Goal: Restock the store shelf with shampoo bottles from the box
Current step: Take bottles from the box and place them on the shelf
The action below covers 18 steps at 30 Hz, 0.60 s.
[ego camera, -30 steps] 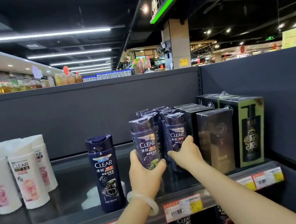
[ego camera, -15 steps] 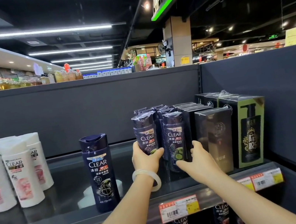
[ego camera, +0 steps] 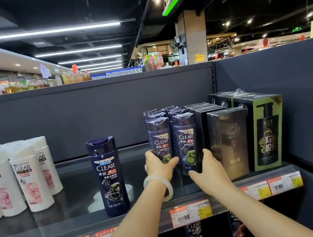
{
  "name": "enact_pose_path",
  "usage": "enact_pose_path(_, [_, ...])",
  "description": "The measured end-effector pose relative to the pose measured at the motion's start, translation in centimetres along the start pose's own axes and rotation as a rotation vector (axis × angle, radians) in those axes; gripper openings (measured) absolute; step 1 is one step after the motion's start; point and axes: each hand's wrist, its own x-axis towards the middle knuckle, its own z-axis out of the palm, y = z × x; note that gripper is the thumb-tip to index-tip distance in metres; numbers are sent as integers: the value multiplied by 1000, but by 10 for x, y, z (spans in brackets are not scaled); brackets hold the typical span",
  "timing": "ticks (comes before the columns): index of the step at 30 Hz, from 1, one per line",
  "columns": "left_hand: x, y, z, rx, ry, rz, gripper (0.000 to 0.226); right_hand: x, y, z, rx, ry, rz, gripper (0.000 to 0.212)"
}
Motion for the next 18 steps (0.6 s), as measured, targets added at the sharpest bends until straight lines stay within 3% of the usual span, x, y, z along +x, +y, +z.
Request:
enact_pose_path(3, [-3, -4, -5, 106, 71, 33, 65, 6, 1, 0, -2, 11, -2, 76])
enact_pose_path(10, [0, -14, -17, 192, 11, 36, 41, 15, 0, 15, -124, 63, 65, 66])
enact_pose_path(18, [3, -19, -17, 163, 23, 25, 37, 30, -6, 30, -229, 203, 74, 47])
